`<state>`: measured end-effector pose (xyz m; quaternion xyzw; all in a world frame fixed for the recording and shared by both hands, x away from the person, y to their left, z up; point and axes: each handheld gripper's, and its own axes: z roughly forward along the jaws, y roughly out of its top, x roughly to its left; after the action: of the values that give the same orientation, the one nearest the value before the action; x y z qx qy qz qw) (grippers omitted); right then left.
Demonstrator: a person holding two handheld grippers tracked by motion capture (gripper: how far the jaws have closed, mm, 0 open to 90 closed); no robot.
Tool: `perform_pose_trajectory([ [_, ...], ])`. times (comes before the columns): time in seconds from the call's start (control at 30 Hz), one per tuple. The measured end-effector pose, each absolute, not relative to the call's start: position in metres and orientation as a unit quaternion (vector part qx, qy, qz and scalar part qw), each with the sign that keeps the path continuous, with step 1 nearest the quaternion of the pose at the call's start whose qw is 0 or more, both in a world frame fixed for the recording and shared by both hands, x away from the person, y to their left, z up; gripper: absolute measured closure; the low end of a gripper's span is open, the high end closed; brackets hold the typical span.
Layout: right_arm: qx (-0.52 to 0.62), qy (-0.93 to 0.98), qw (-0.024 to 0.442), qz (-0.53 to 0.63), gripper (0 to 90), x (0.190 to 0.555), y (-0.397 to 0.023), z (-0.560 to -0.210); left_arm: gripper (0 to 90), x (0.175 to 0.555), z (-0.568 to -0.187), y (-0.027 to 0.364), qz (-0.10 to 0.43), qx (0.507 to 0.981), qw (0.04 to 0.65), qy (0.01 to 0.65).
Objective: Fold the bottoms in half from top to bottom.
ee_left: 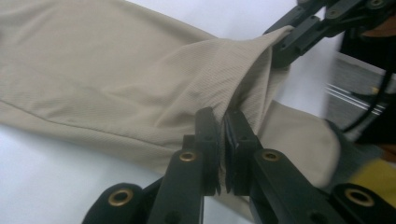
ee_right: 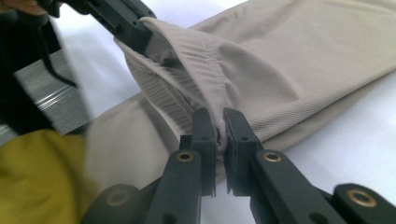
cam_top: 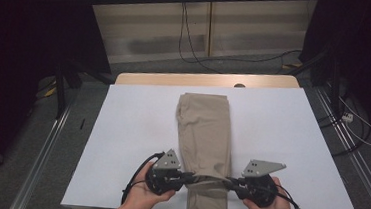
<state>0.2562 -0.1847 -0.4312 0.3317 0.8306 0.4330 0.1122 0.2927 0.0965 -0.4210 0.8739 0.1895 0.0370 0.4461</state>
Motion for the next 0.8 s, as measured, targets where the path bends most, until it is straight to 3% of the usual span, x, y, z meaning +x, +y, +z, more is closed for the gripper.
perform_pose_trajectory([
  [0.53, 0.315, 0.837, 0.072, 0.441, 83.3, 0.186, -0.182, -0.436, 84.1, 0.231, -0.426, 0.106, -0.008, 0.883, 0.443, 0.159],
  [0.6, 0.316, 0.839, 0.077, 0.435, 71.2, 0.186, -0.181, -0.438, 75.2, 0.236, -0.429, 0.104, -0.008, 0.881, 0.441, 0.173],
  [0.63, 0.321, 0.838, 0.075, 0.434, 58.7, 0.189, -0.182, -0.439, 61.6, 0.239, -0.430, 0.104, -0.005, 0.881, 0.438, 0.178],
  [0.67, 0.327, 0.837, 0.074, 0.432, 49.7, 0.191, -0.182, -0.439, 53.6, 0.244, -0.431, 0.104, -0.001, 0.879, 0.438, 0.188],
  [0.8, 0.336, 0.825, 0.081, 0.446, 35.4, 0.202, -0.184, -0.437, 38.8, 0.261, -0.428, 0.109, 0.032, 0.867, 0.451, 0.207],
])
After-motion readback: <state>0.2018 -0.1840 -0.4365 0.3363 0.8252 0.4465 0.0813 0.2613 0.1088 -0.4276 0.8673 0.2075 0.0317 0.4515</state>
